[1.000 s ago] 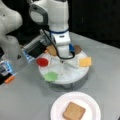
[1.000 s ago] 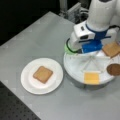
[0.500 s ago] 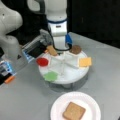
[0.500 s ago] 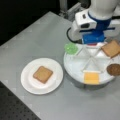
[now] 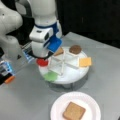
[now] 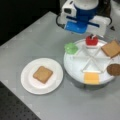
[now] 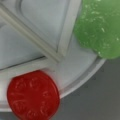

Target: Ingredient selection for cheeseburger or sandwich

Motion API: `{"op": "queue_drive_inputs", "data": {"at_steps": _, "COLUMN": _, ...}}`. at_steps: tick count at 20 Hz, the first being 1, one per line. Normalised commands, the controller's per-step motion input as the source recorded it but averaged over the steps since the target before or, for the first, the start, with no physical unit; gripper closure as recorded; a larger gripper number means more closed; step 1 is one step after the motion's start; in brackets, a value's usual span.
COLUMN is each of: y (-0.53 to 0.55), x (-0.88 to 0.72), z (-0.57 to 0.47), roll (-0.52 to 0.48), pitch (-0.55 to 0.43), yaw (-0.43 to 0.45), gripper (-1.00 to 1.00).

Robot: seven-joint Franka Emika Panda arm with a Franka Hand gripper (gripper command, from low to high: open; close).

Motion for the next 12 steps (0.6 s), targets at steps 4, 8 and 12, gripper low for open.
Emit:
{"op": "queue_drive_inputs", "data": {"at_steps": 4, "y": -0.37, "x": -0.1, "z": -0.16, "roll": 0.053, "pitch": -0.086, "yaw": -0.362, "gripper": -1.0}}
{"op": "queue_drive_inputs", "data": {"at_steps": 8, "y": -0.46, "x": -0.05, "z": -0.24, "roll": 0.137, "pitch": -0.073, "yaw": -0.119, "gripper": -1.0}}
{"op": "queue_drive_inputs", "data": {"at_steps": 12, "y": -0.49, "x": 0.01, "z": -0.23, "roll": 0.181, "pitch": -0.063, "yaw": -0.024, "gripper": -1.0}}
